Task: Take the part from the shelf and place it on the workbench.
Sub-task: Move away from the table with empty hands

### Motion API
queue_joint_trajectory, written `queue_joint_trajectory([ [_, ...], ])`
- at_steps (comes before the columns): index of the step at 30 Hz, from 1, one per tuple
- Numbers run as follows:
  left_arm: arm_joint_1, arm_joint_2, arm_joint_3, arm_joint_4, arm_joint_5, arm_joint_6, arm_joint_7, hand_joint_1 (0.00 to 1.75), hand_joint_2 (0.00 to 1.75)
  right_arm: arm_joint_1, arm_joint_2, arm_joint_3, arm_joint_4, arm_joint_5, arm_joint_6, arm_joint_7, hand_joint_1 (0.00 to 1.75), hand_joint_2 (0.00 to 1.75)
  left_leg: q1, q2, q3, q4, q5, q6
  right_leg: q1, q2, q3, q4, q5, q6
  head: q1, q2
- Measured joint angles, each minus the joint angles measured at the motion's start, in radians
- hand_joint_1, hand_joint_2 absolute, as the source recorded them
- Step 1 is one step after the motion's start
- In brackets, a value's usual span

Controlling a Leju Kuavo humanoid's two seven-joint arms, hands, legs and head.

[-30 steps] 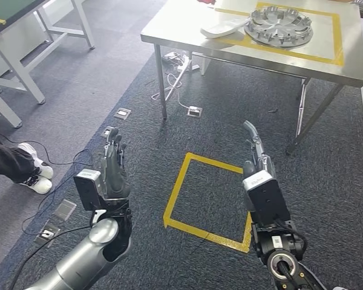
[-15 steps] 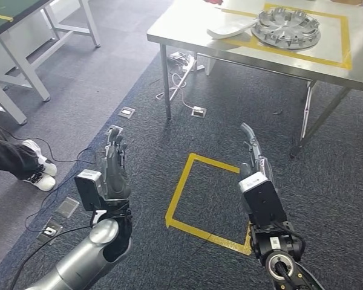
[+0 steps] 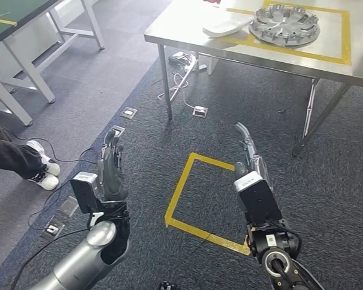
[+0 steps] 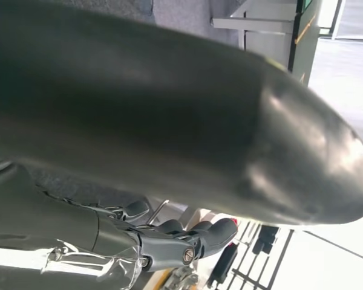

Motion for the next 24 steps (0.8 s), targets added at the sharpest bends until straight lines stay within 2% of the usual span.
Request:
queue_joint_trajectory([
  [2,-0.001,0.0,0.0,0.0,0.0,0.0,0.0,0.0,0.0,-0.001,0.0,0.0,0.0,0.0,0.0,0.0,0.0,0.0,-0.006,0.016,0.067,-0.15,0.065,0.012,0.003,-0.004,0.004,0.001,-0.004,0.003,-0.003,0.0],
  [3,-0.002,0.0,0.0,0.0,0.0,0.0,0.0,0.0,0.0,-0.001,0.0,0.0,0.0,0.0,0.0,0.0,0.0,0.0,-0.01,0.021,0.088,-0.196,0.08,0.017,0.005,-0.006,0.004,0.001,-0.006,0.007,-0.004,0.0],
  [5,-0.003,0.0,0.0,0.0,0.0,0.0,0.0,0.0,0.0,-0.001,0.0,0.0,0.0,0.0,0.0,0.0,0.0,0.0,-0.016,0.018,0.095,-0.216,0.081,0.027,0.009,-0.01,0.005,0.0,-0.009,0.015,-0.002,0.0],
  [6,-0.002,0.0,0.0,0.0,-0.001,0.0,0.0,0.0,0.0,-0.001,0.0,0.0,0.0,0.0,0.0,0.0,0.0,0.0,-0.014,0.013,0.095,-0.218,0.082,0.031,0.009,-0.012,0.006,-0.001,-0.011,0.02,0.0,0.0],
  [8,-0.003,0.0,0.0,0.0,0.0,0.0,0.0,0.0,0.0,-0.001,0.0,0.0,0.0,0.0,0.0,0.0,0.0,0.0,-0.009,0.006,0.099,-0.224,0.085,0.041,0.007,-0.008,-0.006,0.026,-0.033,0.031,0.004,0.0],
  [9,-0.003,0.0,0.0,0.0,0.0,0.0,0.0,0.0,0.0,-0.002,0.0,0.0,0.0,0.0,0.0,0.0,0.0,0.0,-0.006,0.003,0.101,-0.227,0.086,0.046,0.007,-0.002,-0.026,0.071,-0.06,0.035,0.008,0.0],
  [11,-0.003,0.0,0.0,0.0,0.0,0.0,0.0,0.0,0.0,0.0,0.0,0.0,0.001,0.0,0.0,0.0,0.0,0.0,-0.007,-0.004,0.101,-0.227,0.086,0.051,0.005,0.006,-0.092,0.216,-0.128,0.042,0.014,0.0],
  [12,-0.003,0.0,0.0,0.0,0.0,0.0,0.0,0.0,0.0,0.0,0.0,0.0,0.002,0.0,0.0,0.001,0.0,0.0,-0.007,-0.008,0.101,-0.227,0.085,0.052,0.005,0.008,-0.123,0.28,-0.15,0.045,0.015,0.0],
  [13,-0.002,0.0,0.0,0.0,0.0,0.0,0.0,0.0,0.0,0.001,0.0,0.0,0.004,0.0,0.0,0.001,0.0,0.0,-0.008,-0.012,0.102,-0.226,0.085,0.053,0.004,0.008,-0.139,0.311,-0.152,0.046,0.016,0.0],
  [14,-0.002,0.0,0.0,0.0,0.0,0.0,0.0,0.0,0.0,0.001,0.0,0.0,0.005,0.0,0.0,0.001,0.0,0.0,-0.008,-0.017,0.102,-0.226,0.084,0.052,0.004,0.009,-0.135,0.297,-0.132,0.045,0.016,0.0],
  [15,-0.002,0.0,0.0,0.0,0.0,0.0,0.0,0.0,0.0,0.0,0.0,0.0,0.005,0.0,0.0,0.001,0.0,0.0,-0.008,-0.024,0.103,-0.224,0.083,0.052,0.003,0.011,-0.111,0.243,-0.096,0.043,0.016,0.0],
  [16,-0.002,0.0,0.0,0.0,0.0,0.0,0.0,0.0,0.0,0.0,0.0,0.0,0.005,0.0,0.0,0.001,0.0,0.0,-0.007,-0.029,0.104,-0.223,0.082,0.05,0.003,0.019,-0.078,0.165,-0.056,0.039,0.017,0.0],
  [17,-0.003,0.0,0.0,0.0,0.0,-0.001,0.0,0.0,0.0,-0.001,0.0,0.0,0.006,0.0,0.0,0.001,0.0,0.0,-0.009,-0.035,0.103,-0.22,0.081,0.047,0.002,0.03,-0.045,0.093,-0.027,0.034,0.017,0.0],
  [18,-0.003,0.0,0.0,0.0,0.0,-0.001,0.0,0.0,0.0,-0.001,0.0,0.0,0.006,0.0,0.0,0.001,0.0,0.0,-0.009,-0.04,0.099,-0.218,0.081,0.043,0.003,0.039,-0.021,0.039,-0.01,0.029,0.017,0.0],
  [20,-0.003,0.0,0.0,0.0,0.001,-0.003,0.0,0.0,0.0,-0.001,0.0,0.0,0.006,0.001,0.0,0.002,0.0,0.0,-0.008,-0.047,0.092,-0.215,0.084,0.033,0.006,0.047,-0.005,0.007,-0.009,0.021,0.017,0.0],
  [22,-0.004,0.001,0.0,0.0,0.0,-0.003,0.0,0.0,0.0,-0.001,0.0,0.0,0.006,0.003,0.0,0.004,0.0,0.0,-0.007,-0.049,0.089,-0.212,0.083,0.023,0.003,0.039,0.0,0.0,-0.005,0.012,0.016,0.0],
  [24,-0.007,0.003,0.001,-0.001,-0.003,-0.002,0.002,0.0,0.0,-0.004,0.0,0.0,0.004,0.004,0.001,0.007,0.0,0.0,-0.008,-0.032,0.064,-0.156,0.05,0.013,-0.003,0.027,0.007,-0.008,0.0,0.002,0.011,0.0],
])
